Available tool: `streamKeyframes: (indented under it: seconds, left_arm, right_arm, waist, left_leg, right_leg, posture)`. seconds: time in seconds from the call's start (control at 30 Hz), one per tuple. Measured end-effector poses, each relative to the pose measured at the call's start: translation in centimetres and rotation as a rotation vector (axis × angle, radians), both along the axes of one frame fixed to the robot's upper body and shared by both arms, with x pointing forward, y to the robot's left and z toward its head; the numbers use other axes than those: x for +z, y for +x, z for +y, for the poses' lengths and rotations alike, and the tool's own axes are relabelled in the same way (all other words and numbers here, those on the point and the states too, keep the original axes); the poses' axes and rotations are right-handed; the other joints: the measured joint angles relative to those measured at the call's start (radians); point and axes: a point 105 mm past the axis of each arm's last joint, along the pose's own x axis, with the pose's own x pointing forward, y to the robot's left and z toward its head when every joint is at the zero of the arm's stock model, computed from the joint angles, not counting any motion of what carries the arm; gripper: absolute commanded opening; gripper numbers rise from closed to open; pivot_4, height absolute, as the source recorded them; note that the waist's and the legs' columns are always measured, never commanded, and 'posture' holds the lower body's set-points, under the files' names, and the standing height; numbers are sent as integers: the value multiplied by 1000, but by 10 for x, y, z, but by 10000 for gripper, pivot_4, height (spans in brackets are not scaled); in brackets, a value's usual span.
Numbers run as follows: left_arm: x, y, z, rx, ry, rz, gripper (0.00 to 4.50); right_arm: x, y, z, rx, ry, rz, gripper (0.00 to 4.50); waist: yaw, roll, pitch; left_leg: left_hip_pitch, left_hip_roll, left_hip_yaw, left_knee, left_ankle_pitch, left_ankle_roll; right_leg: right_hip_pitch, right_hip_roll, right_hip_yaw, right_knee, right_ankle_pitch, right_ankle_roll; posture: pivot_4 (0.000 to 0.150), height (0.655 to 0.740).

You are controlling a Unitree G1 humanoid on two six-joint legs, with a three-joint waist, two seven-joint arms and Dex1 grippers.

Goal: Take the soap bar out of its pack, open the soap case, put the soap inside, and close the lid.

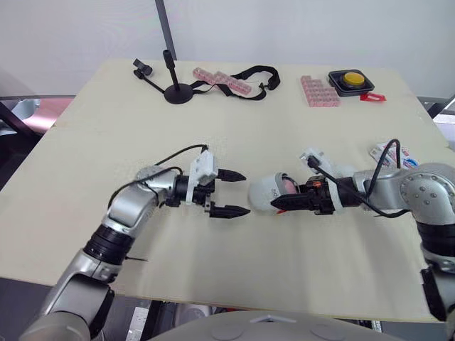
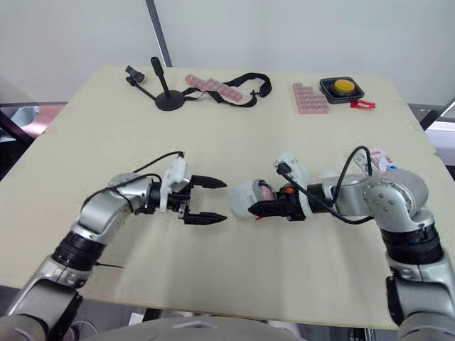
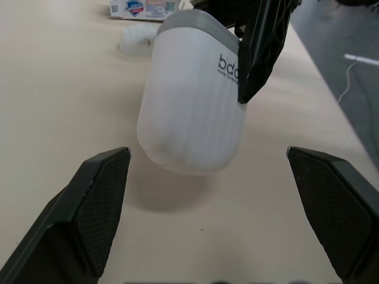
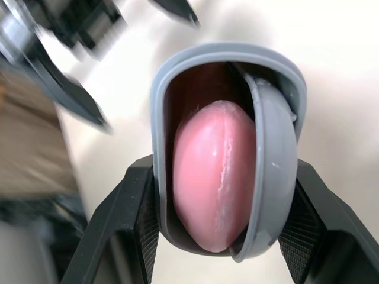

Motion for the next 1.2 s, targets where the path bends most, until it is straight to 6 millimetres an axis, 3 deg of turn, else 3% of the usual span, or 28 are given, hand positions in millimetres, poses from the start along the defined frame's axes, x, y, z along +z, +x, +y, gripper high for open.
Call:
streamKeyframes:
  seconds: [0.2,0.43,0.67,1.2]
  left_arm:
    - [18,-1,-8,-41,29,57,44863]
    - [5,-5,-32,-43,108,-45,44863]
    - [-6,1,-52,-6,144,-175,44863]
    - [-2,-2,-64,-29,113,-226,44863]
  right_arm:
    - [8,-2,2,206,-223,-199,21058]
    - [10,-11,16,431,-365,-312,21058]
    - [-1,-6,15,456,-438,-321,21058]
    - [-2,-1,17,480,-455,-343,21058]
  waist:
    - [4,0,1]
    - [17,-1,2]
    - [12,-1,3]
    - [11,-1,3]
  left_leg:
    - [-5,0,0,-3,-1,-1]
    - [-3,0,-1,-2,-1,-1]
    - [-3,0,-1,-1,-1,-1]
    - [-1,1,-1,1,-1,-1]
  right_leg:
    - [1,6,1,-2,0,0]
    - [1,6,1,-2,0,1]
    - [1,6,2,0,0,1]
    - [1,5,3,3,0,0]
  posture:
    - [1500,7400]
    - [1500,7400]
    - [1500,7400]
    - [1500,7400]
